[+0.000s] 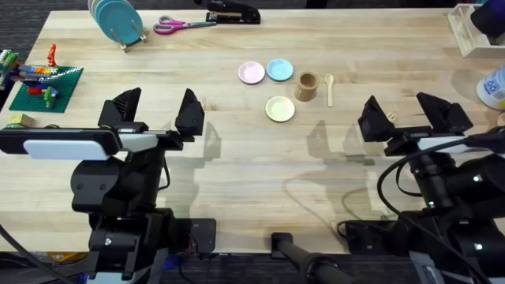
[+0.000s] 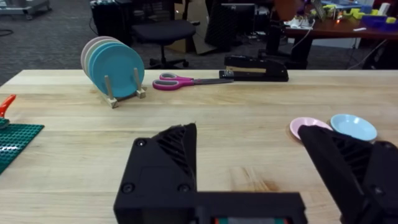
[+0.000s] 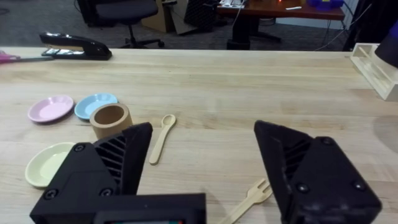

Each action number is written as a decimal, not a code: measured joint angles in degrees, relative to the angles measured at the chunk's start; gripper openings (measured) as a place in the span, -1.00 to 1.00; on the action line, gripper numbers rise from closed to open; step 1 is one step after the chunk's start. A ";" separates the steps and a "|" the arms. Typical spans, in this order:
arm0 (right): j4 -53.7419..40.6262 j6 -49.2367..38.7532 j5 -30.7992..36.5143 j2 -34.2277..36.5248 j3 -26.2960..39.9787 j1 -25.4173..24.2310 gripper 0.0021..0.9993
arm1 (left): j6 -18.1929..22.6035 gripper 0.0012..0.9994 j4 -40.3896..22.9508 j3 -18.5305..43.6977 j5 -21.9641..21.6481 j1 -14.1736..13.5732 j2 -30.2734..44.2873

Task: Pick up a utensil and set it on the pink plate, then put the other utensil in the container.

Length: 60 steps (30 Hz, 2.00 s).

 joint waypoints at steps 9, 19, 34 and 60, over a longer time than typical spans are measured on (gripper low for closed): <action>0.02 0.00 0.00 0.00 0.00 0.00 1.00 | 0.00 0.99 0.97 0.00 0.00 0.00 0.00; 1.33 0.26 -0.16 0.10 0.91 0.00 1.00 | -0.02 0.99 -3.38 2.18 0.02 0.00 0.01; -24.09 0.87 2.25 15.87 31.89 0.00 1.00 | 0.00 0.99 -25.06 35.63 0.02 0.00 25.84; -58.44 0.61 2.21 57.60 64.63 0.00 1.00 | 16.77 0.99 -47.58 63.36 22.78 0.00 55.79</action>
